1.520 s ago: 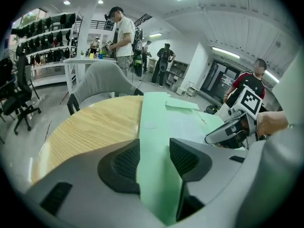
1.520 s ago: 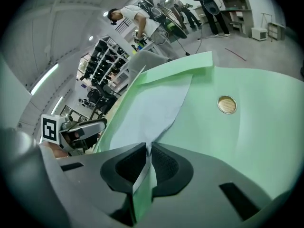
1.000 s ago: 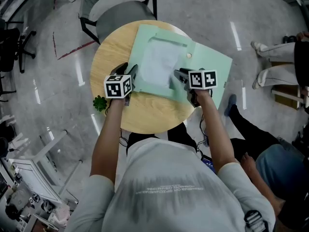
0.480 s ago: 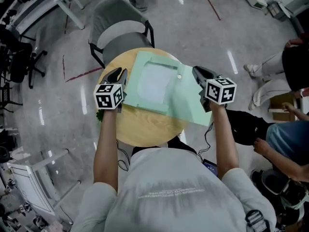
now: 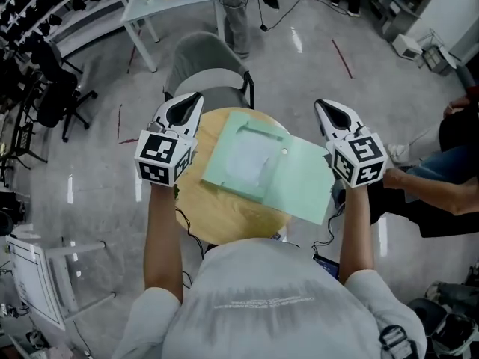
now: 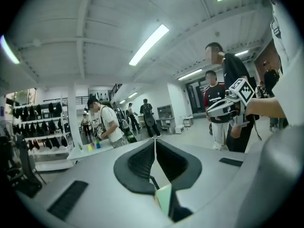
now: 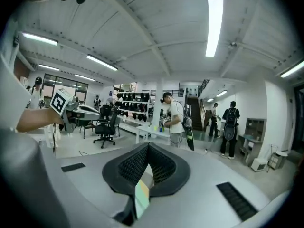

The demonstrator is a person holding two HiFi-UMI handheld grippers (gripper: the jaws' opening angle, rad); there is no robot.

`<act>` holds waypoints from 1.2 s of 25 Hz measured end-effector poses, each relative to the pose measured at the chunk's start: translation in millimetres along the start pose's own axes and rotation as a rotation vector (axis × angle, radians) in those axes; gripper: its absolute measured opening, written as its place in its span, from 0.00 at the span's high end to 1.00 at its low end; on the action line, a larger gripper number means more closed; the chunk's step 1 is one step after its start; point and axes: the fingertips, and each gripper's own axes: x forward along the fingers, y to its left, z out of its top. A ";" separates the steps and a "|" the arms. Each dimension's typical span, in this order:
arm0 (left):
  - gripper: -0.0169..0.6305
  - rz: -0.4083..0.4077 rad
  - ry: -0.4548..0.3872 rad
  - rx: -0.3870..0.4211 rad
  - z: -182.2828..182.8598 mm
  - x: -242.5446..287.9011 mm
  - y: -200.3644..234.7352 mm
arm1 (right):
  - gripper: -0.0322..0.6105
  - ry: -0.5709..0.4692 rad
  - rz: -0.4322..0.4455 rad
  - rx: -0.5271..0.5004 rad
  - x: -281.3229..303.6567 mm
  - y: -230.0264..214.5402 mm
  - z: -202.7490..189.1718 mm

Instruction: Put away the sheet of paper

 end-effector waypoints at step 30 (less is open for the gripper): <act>0.93 0.027 -0.078 0.041 49.5 -39.8 -15.9 | 0.91 -0.050 0.066 -0.099 -4.5 29.0 36.5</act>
